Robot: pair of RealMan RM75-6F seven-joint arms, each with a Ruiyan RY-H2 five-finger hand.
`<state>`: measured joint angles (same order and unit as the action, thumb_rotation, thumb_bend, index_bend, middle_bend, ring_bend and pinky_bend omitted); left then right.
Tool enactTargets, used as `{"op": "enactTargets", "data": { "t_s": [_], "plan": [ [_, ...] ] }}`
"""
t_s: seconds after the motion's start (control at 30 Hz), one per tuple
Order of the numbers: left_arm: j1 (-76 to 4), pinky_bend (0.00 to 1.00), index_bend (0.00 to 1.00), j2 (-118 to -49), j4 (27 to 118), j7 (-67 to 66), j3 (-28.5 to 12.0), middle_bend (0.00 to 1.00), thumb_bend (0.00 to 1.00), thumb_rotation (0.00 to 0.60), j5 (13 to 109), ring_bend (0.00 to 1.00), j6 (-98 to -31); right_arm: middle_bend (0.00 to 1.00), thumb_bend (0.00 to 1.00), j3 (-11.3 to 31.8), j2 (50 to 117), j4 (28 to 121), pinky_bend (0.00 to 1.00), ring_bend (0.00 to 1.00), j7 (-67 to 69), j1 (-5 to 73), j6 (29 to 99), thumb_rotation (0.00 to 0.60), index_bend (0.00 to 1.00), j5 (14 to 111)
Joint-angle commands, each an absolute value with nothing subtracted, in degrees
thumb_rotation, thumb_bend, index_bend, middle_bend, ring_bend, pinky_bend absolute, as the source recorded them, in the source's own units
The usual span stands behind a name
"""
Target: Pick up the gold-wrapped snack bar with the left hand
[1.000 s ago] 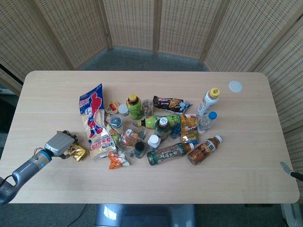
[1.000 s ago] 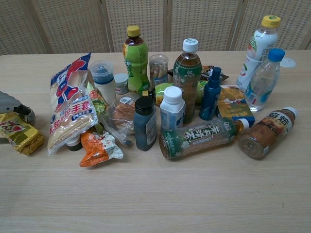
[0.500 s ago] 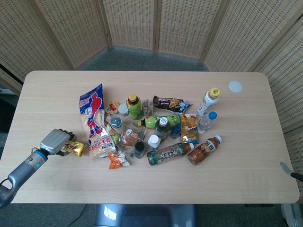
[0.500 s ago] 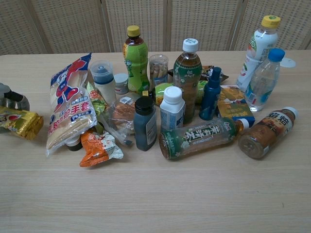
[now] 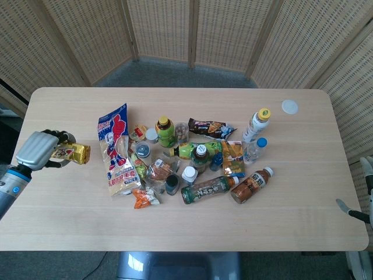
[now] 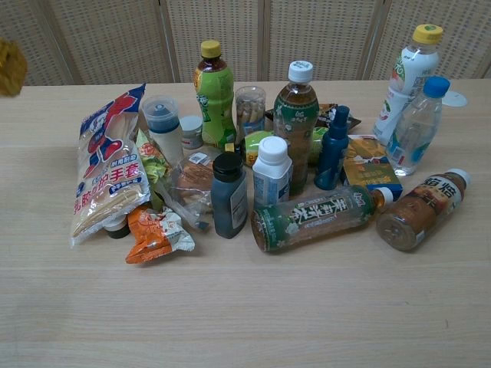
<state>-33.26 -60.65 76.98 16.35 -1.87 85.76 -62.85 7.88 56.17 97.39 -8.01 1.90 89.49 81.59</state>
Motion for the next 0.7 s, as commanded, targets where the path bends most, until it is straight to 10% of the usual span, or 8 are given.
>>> {"op": "enactTargets", "data": {
  "t_s": [0.03,0.7],
  "plan": [
    [-33.5,0.52,0.64,-57.0,80.3,17.7,-4.9,0.64,0.31,0.600,84.1,0.62,-65.0,0.00,0.02,7.9,56.4,97.1,0.00,0.00,-7.9,2.4,88.9,0.486,0.00,81.7],
    [-35.2,0.51,0.64,-49.1,88.5,19.5,-14.4,0.63,0.30,0.600,79.4,0.61,-67.6,0.00,0.02,8.4,58.4,94.8,0.00,0.00,-6.8,4.3,86.0,0.486,0.00,80.2]
  ]
}}
